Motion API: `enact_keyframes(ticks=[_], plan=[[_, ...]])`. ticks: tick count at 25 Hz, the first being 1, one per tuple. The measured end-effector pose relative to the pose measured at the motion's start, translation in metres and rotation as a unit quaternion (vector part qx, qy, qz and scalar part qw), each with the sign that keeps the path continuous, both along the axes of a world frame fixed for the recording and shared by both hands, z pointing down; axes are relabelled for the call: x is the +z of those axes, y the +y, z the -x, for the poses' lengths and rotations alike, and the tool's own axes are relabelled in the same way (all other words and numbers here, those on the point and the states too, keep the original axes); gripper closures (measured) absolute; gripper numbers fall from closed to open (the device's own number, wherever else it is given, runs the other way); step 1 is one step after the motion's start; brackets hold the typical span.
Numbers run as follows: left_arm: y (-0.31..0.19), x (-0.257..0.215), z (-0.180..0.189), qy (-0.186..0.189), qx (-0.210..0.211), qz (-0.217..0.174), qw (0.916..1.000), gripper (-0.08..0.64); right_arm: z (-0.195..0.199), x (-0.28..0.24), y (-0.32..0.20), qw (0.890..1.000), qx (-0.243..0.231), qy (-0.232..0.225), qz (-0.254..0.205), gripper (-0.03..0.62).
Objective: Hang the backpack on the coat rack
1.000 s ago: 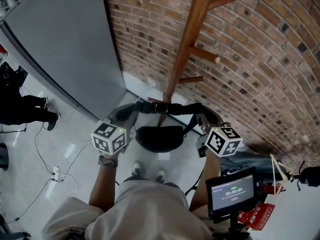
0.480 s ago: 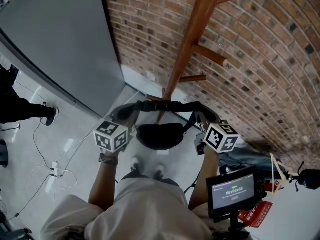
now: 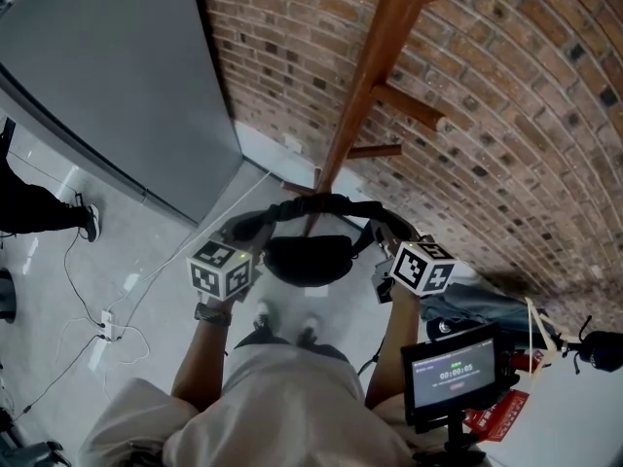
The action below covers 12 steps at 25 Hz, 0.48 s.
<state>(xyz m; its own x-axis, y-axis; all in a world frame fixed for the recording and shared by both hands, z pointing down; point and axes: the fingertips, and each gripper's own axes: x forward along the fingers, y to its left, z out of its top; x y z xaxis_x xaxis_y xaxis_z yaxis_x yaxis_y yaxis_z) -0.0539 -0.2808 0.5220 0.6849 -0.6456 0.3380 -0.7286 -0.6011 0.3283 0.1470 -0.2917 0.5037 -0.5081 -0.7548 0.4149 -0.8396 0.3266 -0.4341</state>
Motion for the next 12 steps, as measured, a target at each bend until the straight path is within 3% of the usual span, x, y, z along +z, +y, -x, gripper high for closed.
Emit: enact_keyframes(ticks=[12], plan=[[0.014, 0.029, -0.018, -0.004, 0.025, 0.036, 0.9991, 0.555, 0.022, 0.04, 0.011, 0.999, -0.035, 0.004, 0.036, 0.586]])
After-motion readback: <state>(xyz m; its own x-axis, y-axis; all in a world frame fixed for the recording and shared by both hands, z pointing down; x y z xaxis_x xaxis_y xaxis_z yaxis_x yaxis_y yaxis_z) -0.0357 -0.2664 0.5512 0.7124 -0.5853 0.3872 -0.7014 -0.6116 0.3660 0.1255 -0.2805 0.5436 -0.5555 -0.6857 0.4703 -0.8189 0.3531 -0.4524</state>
